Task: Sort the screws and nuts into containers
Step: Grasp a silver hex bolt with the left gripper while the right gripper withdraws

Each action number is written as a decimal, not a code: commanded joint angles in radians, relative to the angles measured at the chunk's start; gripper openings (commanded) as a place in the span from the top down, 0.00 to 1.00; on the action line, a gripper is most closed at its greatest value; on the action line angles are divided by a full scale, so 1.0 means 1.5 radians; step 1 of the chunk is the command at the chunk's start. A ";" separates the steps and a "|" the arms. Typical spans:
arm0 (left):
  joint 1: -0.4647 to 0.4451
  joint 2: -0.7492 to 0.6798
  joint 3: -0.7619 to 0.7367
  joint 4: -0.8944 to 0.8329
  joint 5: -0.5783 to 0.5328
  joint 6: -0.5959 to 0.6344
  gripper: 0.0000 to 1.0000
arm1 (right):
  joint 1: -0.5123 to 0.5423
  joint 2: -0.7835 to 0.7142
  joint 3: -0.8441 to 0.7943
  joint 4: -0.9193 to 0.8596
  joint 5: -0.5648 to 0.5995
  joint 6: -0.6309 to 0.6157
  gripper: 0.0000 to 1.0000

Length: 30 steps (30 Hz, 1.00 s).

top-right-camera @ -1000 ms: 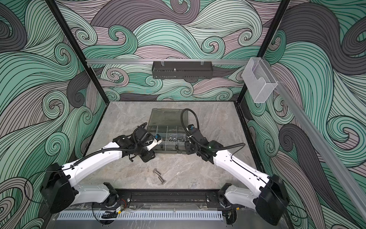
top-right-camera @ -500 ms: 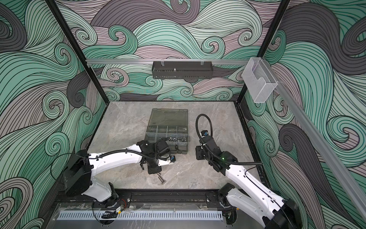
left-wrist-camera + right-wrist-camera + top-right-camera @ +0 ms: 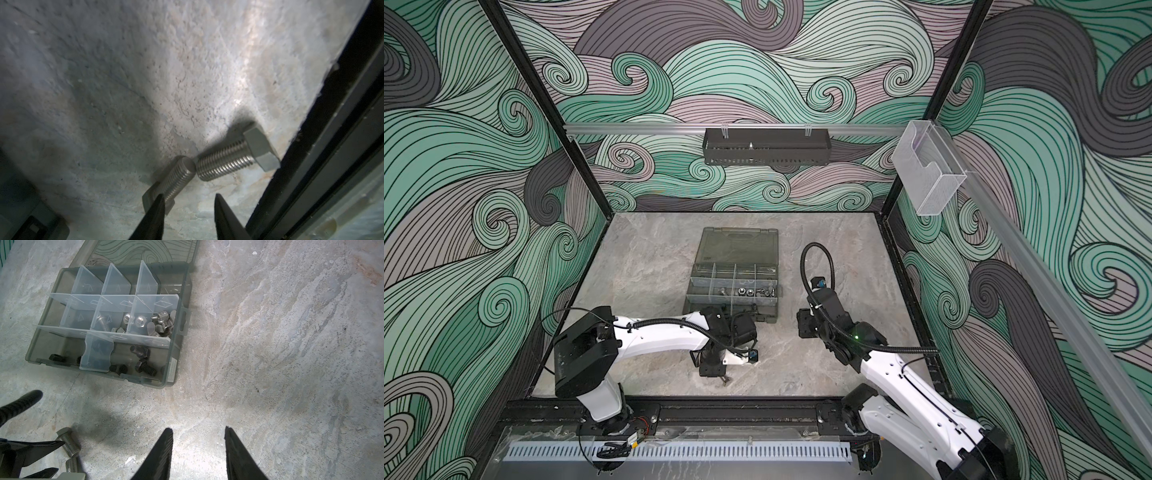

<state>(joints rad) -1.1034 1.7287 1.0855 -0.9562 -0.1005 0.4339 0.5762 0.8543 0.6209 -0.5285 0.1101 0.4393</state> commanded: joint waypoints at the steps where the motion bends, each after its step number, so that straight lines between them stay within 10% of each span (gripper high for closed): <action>1: -0.004 0.012 0.014 -0.006 -0.030 0.003 0.57 | -0.006 -0.014 -0.008 -0.005 -0.003 0.015 0.57; 17: -0.004 0.047 0.007 0.050 -0.052 0.002 0.63 | -0.010 -0.016 -0.016 -0.010 -0.010 0.027 0.57; 30: 0.004 0.064 0.014 0.064 -0.052 -0.029 0.87 | -0.010 -0.023 -0.020 -0.014 -0.012 0.032 0.57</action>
<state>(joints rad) -1.1057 1.7996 1.0851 -0.8742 -0.1791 0.4160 0.5671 0.8307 0.6090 -0.5362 0.0967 0.4767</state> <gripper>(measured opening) 0.150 0.426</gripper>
